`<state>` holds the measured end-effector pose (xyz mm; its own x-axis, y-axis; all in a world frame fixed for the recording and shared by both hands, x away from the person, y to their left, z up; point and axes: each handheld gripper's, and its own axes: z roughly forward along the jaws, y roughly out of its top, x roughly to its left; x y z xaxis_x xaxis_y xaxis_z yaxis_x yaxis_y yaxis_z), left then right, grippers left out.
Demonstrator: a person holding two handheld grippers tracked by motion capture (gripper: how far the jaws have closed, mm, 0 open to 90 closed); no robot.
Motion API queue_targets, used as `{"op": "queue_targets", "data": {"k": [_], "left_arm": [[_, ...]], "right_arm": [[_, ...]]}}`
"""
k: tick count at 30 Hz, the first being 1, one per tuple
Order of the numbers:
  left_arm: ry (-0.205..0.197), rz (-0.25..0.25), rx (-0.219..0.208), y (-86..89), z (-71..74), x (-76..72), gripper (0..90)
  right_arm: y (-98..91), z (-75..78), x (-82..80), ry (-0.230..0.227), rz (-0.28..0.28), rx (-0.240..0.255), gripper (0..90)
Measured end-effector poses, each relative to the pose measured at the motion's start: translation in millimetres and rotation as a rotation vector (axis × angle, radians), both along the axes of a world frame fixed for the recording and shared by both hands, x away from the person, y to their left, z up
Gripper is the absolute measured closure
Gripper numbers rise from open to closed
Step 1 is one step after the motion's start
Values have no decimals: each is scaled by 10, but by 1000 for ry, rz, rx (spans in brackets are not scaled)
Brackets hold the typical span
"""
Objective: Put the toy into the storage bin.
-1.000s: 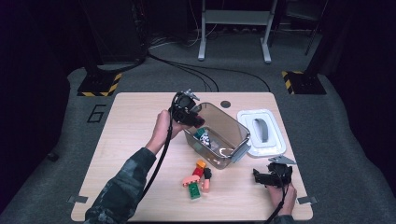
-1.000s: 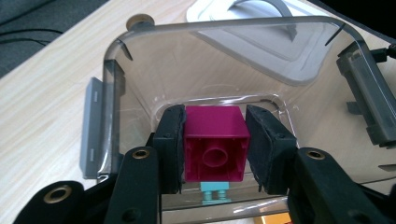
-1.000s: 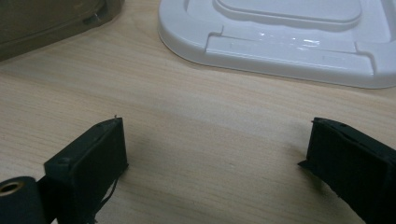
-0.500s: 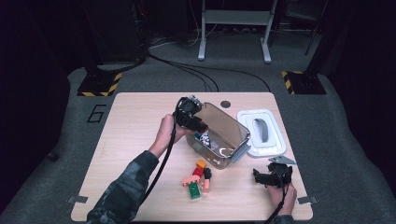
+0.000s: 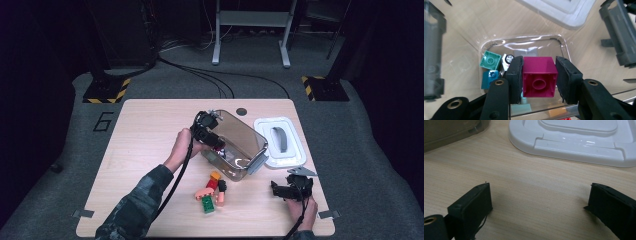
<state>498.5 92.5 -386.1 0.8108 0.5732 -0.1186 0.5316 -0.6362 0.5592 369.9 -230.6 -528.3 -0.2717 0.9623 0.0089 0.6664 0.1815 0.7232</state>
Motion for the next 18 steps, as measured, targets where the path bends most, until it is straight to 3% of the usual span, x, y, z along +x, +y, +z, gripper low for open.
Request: {"op": "queue_targets", "data": {"k": [18], "left_arm": [[62,-17,26,-49,-92,7,590]], "right_arm": [[-1,0,2,-1,1,0,41]]}}
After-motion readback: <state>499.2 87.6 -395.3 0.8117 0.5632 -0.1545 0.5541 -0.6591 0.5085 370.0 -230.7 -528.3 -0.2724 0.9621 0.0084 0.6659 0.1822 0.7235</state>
